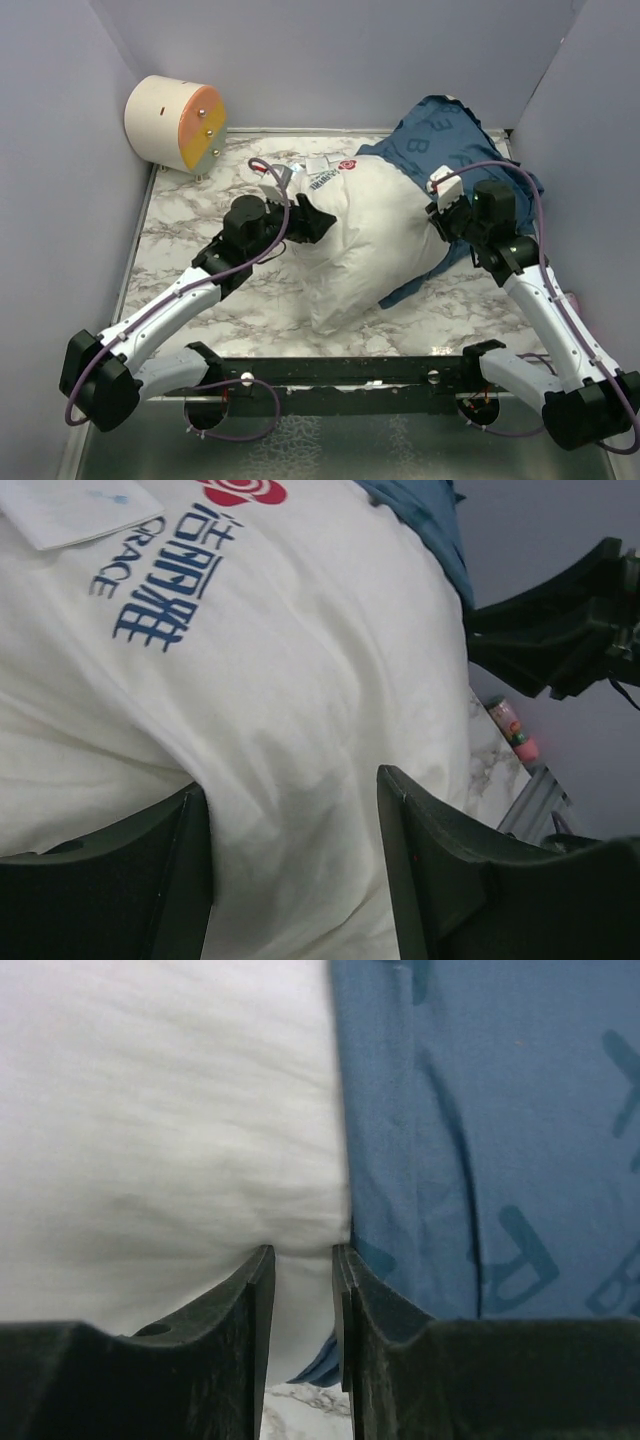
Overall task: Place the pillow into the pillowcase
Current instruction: Stuff the pillow into the pillowcase.
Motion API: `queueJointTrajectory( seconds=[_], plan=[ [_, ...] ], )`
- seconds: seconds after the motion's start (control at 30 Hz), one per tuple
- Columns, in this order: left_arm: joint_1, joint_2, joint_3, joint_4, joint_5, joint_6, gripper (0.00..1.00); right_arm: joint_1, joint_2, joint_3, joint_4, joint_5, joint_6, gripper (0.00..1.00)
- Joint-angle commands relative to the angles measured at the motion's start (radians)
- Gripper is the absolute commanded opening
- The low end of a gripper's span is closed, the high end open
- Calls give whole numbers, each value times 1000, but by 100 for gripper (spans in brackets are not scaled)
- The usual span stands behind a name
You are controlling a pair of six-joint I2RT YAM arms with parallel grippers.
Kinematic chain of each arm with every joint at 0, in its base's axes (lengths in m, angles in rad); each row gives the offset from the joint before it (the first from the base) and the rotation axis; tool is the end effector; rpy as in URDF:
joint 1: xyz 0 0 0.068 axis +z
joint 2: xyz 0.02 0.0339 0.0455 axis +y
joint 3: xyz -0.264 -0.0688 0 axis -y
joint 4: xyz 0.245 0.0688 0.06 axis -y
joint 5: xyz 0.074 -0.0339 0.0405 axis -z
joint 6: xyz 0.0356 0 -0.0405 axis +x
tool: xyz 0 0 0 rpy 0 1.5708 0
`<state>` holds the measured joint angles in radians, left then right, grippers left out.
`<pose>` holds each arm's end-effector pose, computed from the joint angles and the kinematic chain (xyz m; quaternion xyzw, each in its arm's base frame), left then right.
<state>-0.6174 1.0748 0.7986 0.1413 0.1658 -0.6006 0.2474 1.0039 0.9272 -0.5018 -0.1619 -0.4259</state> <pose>0.2042 -0.1522 0.3219 0.0608 0.7501 -0.4262 0.5020 0.2104 0.0591 0.3176 -0.3259 0.8146 0.0285 0.4789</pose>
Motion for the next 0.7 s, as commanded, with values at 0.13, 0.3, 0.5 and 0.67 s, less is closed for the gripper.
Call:
queueJointTrajectory(
  seconds=[0.13, 0.3, 0.5, 0.67],
  plan=[
    [-268, 208, 208, 72, 23, 45, 60, -4, -64, -63, 102, 217, -50, 33],
    [-318, 393, 345, 86, 27, 74, 61, -9, -87, -48, 76, 184, -46, 34],
    [-313, 488, 455, -45, -103, 155, 62, -33, -127, 38, -28, 9, -25, 36],
    [-156, 368, 299, -36, -163, 84, 65, -38, -63, 32, -85, -189, -9, 32]
  ],
)
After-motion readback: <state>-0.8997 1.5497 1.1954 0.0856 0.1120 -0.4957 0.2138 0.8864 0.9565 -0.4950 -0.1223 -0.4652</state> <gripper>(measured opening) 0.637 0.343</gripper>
